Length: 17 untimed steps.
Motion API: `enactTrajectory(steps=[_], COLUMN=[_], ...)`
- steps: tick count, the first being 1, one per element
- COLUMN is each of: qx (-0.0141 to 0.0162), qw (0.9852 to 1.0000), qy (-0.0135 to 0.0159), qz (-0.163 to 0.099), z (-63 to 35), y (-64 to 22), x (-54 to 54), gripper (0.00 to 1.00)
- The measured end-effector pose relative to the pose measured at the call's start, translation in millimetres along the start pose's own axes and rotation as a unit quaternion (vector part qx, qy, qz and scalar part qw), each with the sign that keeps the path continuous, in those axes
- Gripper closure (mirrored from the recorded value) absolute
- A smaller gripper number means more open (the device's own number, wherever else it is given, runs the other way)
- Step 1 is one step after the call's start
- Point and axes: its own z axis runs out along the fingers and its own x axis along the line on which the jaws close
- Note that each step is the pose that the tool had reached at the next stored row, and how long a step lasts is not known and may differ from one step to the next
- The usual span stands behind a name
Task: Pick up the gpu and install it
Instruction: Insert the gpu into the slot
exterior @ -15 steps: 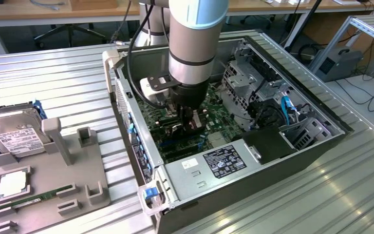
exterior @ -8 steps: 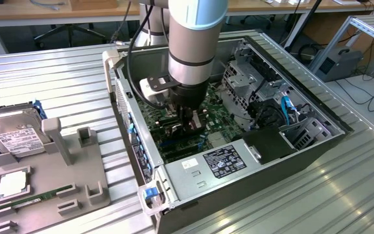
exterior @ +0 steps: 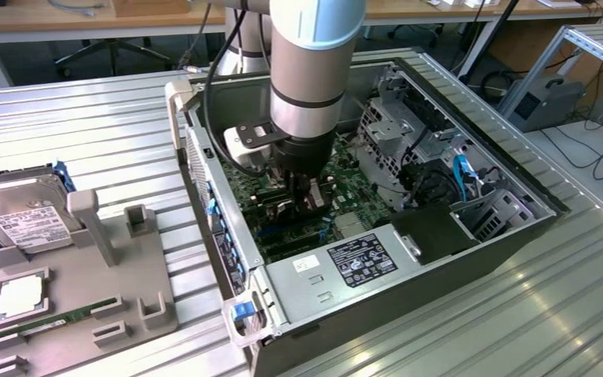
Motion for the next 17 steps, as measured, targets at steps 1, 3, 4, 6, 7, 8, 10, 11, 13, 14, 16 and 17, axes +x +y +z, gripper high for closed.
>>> enactTrajectory(steps=[1,3,4,6,7,8,10,11,13,14,16,17], qx=[0.0,0.0001,0.0001,0.0002,0.0002,0.0002,0.0003,0.0003,0.0002,0.0003,0.0003,0.0003], qw=[1.0,1.0,1.0,1.0,1.0,1.0,1.0,1.0,1.0,1.0,1.0,1.0], qy=[0.0,0.0,0.0,0.0,-0.0001,-0.0001,0.0,0.0,0.0,-0.0001,0.0,0.0], qz=[0.0,0.0,0.0,0.0,0.0,0.0,0.0,0.0,0.0,0.0,0.0,0.0], z=[0.0,-0.1,0.0,-0.1,-0.1,-0.1,-0.1,-0.2,-0.2,-0.2,-0.2,-0.2], y=[0.3,0.8,1.0,1.4,1.6,1.7,1.9,2.1,2.5,2.5,2.5,2.5], x=[0.0,0.0,0.0,0.0,0.0,0.0,0.0,0.0,0.0,0.0,0.0,0.0], gripper=[0.73,0.73,0.73,0.73,0.73,0.73,0.73,0.73,0.73,0.73,0.73,0.73])
